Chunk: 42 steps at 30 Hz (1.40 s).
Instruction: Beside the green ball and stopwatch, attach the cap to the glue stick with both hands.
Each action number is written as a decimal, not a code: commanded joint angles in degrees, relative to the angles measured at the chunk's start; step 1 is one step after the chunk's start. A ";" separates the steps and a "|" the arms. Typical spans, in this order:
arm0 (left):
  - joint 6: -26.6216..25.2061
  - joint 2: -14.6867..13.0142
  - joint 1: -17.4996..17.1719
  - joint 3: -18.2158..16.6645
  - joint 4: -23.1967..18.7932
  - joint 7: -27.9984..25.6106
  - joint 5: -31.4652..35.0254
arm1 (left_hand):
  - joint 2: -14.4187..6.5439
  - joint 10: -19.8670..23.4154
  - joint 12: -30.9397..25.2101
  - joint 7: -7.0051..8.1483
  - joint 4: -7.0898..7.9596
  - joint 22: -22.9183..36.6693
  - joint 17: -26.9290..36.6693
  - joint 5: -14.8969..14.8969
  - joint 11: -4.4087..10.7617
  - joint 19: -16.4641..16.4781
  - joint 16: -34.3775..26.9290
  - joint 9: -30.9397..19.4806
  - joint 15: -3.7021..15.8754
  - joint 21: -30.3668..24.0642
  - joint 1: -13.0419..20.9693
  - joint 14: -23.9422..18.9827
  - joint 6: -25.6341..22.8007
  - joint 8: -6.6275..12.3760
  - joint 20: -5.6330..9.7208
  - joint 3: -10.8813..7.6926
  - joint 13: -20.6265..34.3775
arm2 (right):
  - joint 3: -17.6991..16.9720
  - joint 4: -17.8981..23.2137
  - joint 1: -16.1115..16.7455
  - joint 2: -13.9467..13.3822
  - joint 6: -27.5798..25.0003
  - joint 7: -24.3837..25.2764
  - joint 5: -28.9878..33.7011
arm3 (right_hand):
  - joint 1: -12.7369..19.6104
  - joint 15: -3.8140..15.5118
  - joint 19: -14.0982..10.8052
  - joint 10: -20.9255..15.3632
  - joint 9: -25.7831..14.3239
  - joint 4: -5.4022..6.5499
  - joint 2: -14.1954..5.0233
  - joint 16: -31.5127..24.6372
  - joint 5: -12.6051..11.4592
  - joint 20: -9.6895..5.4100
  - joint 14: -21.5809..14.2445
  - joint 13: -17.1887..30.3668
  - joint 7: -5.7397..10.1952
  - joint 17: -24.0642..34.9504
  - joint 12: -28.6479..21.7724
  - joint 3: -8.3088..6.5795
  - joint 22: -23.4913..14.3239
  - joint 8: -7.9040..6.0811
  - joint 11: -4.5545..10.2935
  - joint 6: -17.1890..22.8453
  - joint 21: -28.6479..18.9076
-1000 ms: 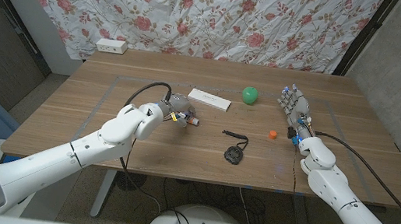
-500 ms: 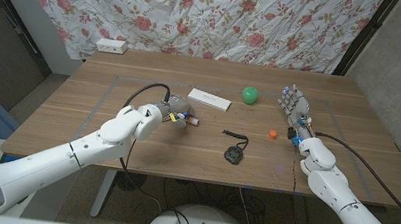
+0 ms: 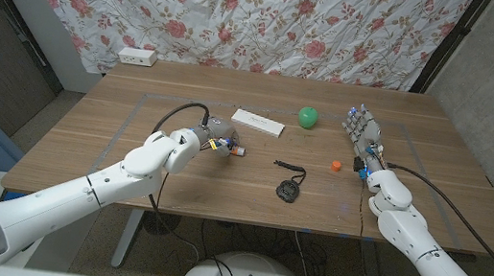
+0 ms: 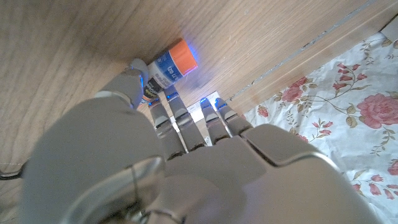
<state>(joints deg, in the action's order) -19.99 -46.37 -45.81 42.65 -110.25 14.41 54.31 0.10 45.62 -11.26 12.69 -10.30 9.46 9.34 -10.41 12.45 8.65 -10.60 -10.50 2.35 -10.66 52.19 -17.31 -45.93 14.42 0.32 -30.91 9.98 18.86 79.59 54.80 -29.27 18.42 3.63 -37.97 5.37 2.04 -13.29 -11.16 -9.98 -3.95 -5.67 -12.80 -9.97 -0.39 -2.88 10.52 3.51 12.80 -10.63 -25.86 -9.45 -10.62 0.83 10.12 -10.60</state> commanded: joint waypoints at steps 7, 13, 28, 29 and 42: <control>-1.91 0.80 -0.38 0.81 1.50 -3.67 0.04 | 0.36 5.58 -0.11 -0.12 0.12 0.15 0.05 0.08 0.19 2.39 -0.15 -0.17 4.00 -0.31 1.88 -3.78 -5.51 -0.04 0.30 1.85 0.33 | 0.07 -0.22 -0.09 0.49 0.43 0.88 0.41 | 0.36 -0.23 -0.33 -0.67 -0.20 -0.40 -2.64 -0.27 -0.34 0.31 -0.10 0.15 0.28 0.13 -0.60 -0.21 -0.24 -0.50 -0.17 0.88 -0.38; -3.07 1.03 -0.82 1.16 1.39 -4.32 0.44 | 0.34 9.65 -0.28 -0.28 0.27 0.11 0.08 0.07 0.24 3.34 -0.18 -0.21 4.41 -0.18 2.73 -6.16 -9.24 -0.23 1.49 2.95 0.47 | 0.00 -0.10 -0.03 0.36 0.29 0.94 0.39 | 0.38 -0.25 -0.35 -0.70 -0.20 -0.44 -2.66 -0.26 -0.34 0.35 -0.06 0.15 0.35 0.14 -0.59 -0.22 -0.24 -0.52 -0.18 1.05 -0.38; -4.55 0.28 -2.44 0.92 0.34 -7.57 1.52 | 0.42 15.13 -0.54 -1.50 0.20 0.02 0.07 0.02 0.42 4.30 0.00 -0.13 6.24 -0.14 3.95 -8.70 -15.77 0.15 3.24 4.63 0.66 | 0.02 -0.17 -0.34 0.10 -0.08 0.56 0.30 | 0.41 -0.19 -0.39 -0.74 -0.21 -0.50 -2.69 -0.28 -0.32 0.58 -0.05 0.16 0.51 0.15 -0.57 -0.23 -0.25 -0.48 -0.17 1.25 -0.38; -4.28 0.17 -2.46 0.86 0.34 -7.92 1.45 | 0.43 15.42 -0.60 -1.52 0.21 0.02 0.08 0.03 0.41 4.37 -0.02 -0.14 6.21 -0.14 4.01 -8.82 -16.05 0.19 3.32 4.70 0.68 | 0.00 -0.22 -0.34 0.12 -0.06 0.53 0.25 | 0.41 -0.17 -0.38 -0.75 -0.21 -0.51 -2.69 -0.28 -0.32 0.57 -0.04 0.16 0.50 0.15 -0.57 -0.23 -0.26 -0.47 -0.15 1.24 -0.38; -4.88 0.21 -2.54 -0.11 -1.24 -9.61 2.45 | 0.73 17.08 -0.72 -1.81 0.26 -0.01 0.09 0.07 0.44 4.42 -0.07 -0.21 5.83 -0.01 4.38 -9.77 -17.27 0.10 3.52 5.33 0.76 | -0.16 -0.27 -0.17 -0.12 0.31 0.05 0.13 | 0.40 -0.18 -0.33 -0.73 -0.22 -0.53 -2.70 -0.30 -0.31 0.76 -0.04 0.16 0.44 0.18 -0.54 -0.22 -0.26 -0.40 -0.19 1.28 -0.35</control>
<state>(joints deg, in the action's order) -24.55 -46.09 -48.22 43.39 -110.36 6.84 55.91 1.44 60.44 -11.76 14.82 -10.13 9.33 9.35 -10.18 12.98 12.53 -10.60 -10.54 2.71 -10.66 56.54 -26.28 -58.89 14.23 2.16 -25.66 10.40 18.90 79.27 54.41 -29.12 18.46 3.94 -37.69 5.98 2.04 -13.50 -11.47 -9.98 -4.11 -6.28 -12.80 -9.97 -0.20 -2.88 10.52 4.01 12.79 -10.87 -26.02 -9.45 -10.82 0.51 11.05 -10.60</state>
